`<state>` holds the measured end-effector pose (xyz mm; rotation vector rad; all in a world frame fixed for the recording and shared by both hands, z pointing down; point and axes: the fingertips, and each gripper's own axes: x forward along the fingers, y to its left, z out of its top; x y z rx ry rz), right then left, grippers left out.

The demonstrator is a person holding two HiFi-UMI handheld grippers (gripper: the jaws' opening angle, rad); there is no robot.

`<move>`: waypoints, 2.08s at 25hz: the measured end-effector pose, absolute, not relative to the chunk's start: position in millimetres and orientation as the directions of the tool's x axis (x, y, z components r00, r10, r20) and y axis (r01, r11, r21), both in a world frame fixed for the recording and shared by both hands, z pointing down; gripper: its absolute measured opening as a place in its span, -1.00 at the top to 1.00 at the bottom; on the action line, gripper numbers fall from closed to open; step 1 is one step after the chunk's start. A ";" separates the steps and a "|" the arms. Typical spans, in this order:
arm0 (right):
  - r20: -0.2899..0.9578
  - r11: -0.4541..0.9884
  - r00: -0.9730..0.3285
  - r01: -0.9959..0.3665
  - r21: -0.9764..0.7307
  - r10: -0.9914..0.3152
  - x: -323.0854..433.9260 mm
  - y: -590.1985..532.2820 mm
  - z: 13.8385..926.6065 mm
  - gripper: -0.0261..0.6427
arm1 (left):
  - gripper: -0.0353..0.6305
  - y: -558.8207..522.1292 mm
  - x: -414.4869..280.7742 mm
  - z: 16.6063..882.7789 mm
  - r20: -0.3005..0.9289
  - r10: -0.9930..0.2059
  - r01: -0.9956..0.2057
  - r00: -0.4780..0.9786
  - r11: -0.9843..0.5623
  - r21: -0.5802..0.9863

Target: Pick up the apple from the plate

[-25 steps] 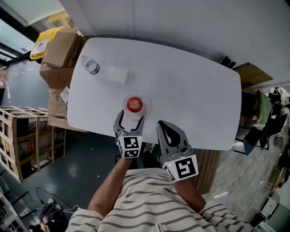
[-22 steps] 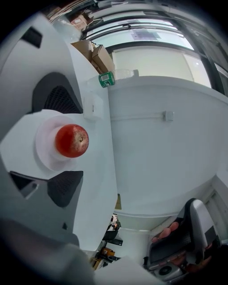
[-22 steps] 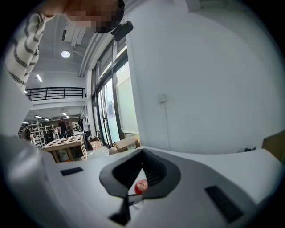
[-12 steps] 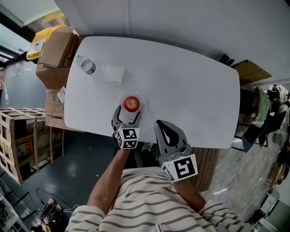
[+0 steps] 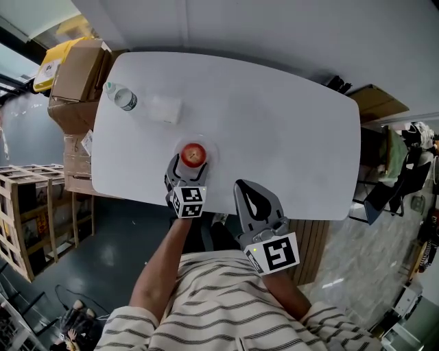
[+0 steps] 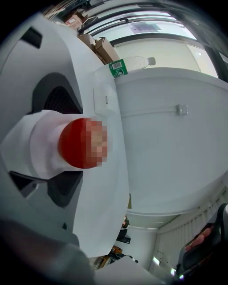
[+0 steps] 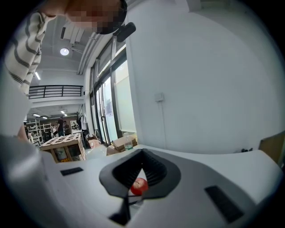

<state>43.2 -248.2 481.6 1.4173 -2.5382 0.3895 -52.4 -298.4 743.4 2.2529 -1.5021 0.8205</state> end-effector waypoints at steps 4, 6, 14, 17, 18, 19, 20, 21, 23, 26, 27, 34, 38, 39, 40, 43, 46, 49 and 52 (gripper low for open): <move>0.311 0.499 -0.513 -0.857 -0.131 -0.800 46.4 -249.4 484.9 0.89 | -0.29 -301.4 -50.2 748.4 0.623 -0.727 -0.912 0.290 -0.406 -0.049; 0.313 0.500 -0.514 -0.856 -0.131 -0.799 45.9 -249.4 484.8 0.89 | -0.29 -302.4 -50.1 747.8 0.621 -0.728 -0.912 0.291 -0.407 -0.050; 0.318 0.499 -0.515 -0.856 -0.137 -0.796 44.8 -249.0 485.9 0.89 | -0.21 -306.7 -46.7 738.9 0.604 -0.734 -0.909 0.311 -0.416 -0.036; 0.317 0.494 -0.515 -0.856 -0.149 -0.797 44.5 -248.5 485.5 0.89 | -0.21 -307.7 -45.7 735.4 0.598 -0.734 -0.905 0.323 -0.424 -0.031; 0.315 0.493 -0.514 -0.857 -0.149 -0.798 44.5 -248.6 484.8 0.89 | -0.21 -307.6 -46.0 734.5 0.597 -0.734 -0.905 0.325 -0.424 -0.028; 0.314 0.493 -0.513 -0.858 -0.147 -0.799 44.6 -248.8 484.0 0.89 | -0.20 -307.6 -46.2 732.8 0.594 -0.735 -0.906 0.327 -0.423 -0.025; 0.312 0.493 -0.512 -0.858 -0.145 -0.800 44.8 -248.9 483.1 0.89 | -0.20 -307.7 -46.2 730.1 0.590 -0.738 -0.907 0.329 -0.421 -0.022; 0.309 0.492 -0.512 -0.858 -0.145 -0.802 45.2 -248.8 482.0 0.89 | -0.20 -307.9 -46.0 726.5 0.584 -0.742 -0.908 0.331 -0.419 -0.019; 0.303 0.487 -0.511 -0.859 -0.158 -0.804 45.5 -248.5 480.2 0.89 | -0.20 -308.1 -46.1 717.9 0.571 -0.750 -0.911 0.334 -0.411 -0.008; 0.299 0.482 -0.516 -0.857 -0.183 -0.803 43.9 -246.9 479.6 0.89 | -0.20 -307.5 -49.9 705.8 0.556 -0.762 -0.923 0.332 -0.385 0.024; 0.297 0.483 -0.517 -0.856 -0.183 -0.803 43.4 -246.2 478.7 0.89 | -0.20 -307.9 -51.0 700.6 0.548 -0.768 -0.926 0.332 -0.376 0.033; 0.277 0.486 -0.515 -0.857 -0.171 -0.811 41.3 -238.2 470.5 0.89 | -0.20 -305.1 -57.3 662.7 0.500 -0.805 -0.941 0.320 -0.334 0.064; 0.247 0.497 -0.524 -0.852 -0.166 -0.815 38.2 -233.4 461.2 0.89 | -0.20 -302.6 -60.7 637.1 0.469 -0.824 -0.942 0.319 -0.329 0.062; 0.241 0.499 -0.526 -0.851 -0.165 -0.816 37.6 -232.6 458.7 0.89 | -0.20 -302.0 -61.2 629.5 0.457 -0.829 -0.942 0.321 -0.328 0.067; 0.235 0.502 -0.527 -0.850 -0.163 -0.816 37.2 -231.8 456.3 0.89 | -0.20 -301.0 -61.2 621.5 0.443 -0.835 -0.942 0.326 -0.328 0.074; 0.223 0.509 -0.532 -0.847 -0.155 -0.817 34.6 -228.3 448.7 0.89 | -0.20 -294.4 -60.3 598.3 0.414 -0.846 -0.939 0.337 -0.333 0.085; 0.212 0.516 -0.534 -0.846 -0.136 -0.819 31.7 -225.2 441.2 0.89 | -0.20 -286.9 -59.9 576.2 0.396 -0.853 -0.938 0.341 -0.333 0.091; 0.204 0.515 -0.526 -0.850 -0.110 -0.825 31.9 -225.0 436.7 0.88 | -0.20 -282.1 -60.2 550.9 0.369 -0.866 -0.940 0.338 -0.328 0.092; 0.193 0.512 -0.523 -0.852 -0.106 -0.830 33.3 -225.6 431.7 0.88 | -0.20 -277.3 -63.3 528.7 0.348 -0.878 -0.944 0.329 -0.314 0.101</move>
